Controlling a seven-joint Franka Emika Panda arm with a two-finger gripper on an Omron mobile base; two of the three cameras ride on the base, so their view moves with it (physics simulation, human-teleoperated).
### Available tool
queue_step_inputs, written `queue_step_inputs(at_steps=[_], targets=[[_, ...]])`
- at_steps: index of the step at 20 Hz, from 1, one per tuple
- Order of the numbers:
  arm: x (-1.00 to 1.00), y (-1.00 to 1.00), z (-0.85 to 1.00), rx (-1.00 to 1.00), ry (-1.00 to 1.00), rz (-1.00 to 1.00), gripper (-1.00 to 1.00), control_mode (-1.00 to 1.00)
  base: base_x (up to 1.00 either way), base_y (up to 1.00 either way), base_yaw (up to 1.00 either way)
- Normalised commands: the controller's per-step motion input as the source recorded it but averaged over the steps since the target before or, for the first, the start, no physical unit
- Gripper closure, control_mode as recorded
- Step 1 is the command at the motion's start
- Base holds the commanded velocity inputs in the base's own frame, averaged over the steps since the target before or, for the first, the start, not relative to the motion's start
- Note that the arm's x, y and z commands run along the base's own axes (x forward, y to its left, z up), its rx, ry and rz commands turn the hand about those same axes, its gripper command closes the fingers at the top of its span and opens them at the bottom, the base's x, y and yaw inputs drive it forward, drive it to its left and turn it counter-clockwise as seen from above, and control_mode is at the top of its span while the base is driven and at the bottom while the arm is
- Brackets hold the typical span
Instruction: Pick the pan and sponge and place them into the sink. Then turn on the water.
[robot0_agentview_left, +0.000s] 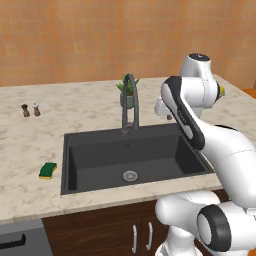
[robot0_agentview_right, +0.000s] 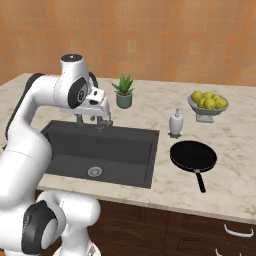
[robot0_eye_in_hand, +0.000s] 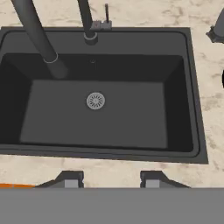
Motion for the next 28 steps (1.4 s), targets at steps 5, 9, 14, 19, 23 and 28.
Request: queue_step_inputs(at_steps=[5, 9, 14, 19, 23, 28], targets=[[-0.32, -0.16, -0.08, 0.0, -0.01, 0.0, -1.0, -1.0, 0.0, 0.0, 0.0], [-0.43, -0.54, -0.23, -0.01, -0.01, 0.0, -1.0, -1.0, 0.0, 0.0, 0.0], [-0.2, -0.65, -0.28, -0.08, 0.0, -0.01, -1.0, -1.0, 0.0, 0.0, 0.0], [-0.04, -0.84, -0.23, 0.0, 0.0, -0.01, -1.0, -1.0, 0.0, 0.0, 0.0], [0.0, -0.79, -0.2, 0.0, 0.0, -0.01, -1.0, -1.0, 0.0, 0.0, 0.0], [0.0, -0.73, -0.2, 0.0, 0.01, -0.01, -1.0, -1.0, 0.0, 0.0, 0.0]])
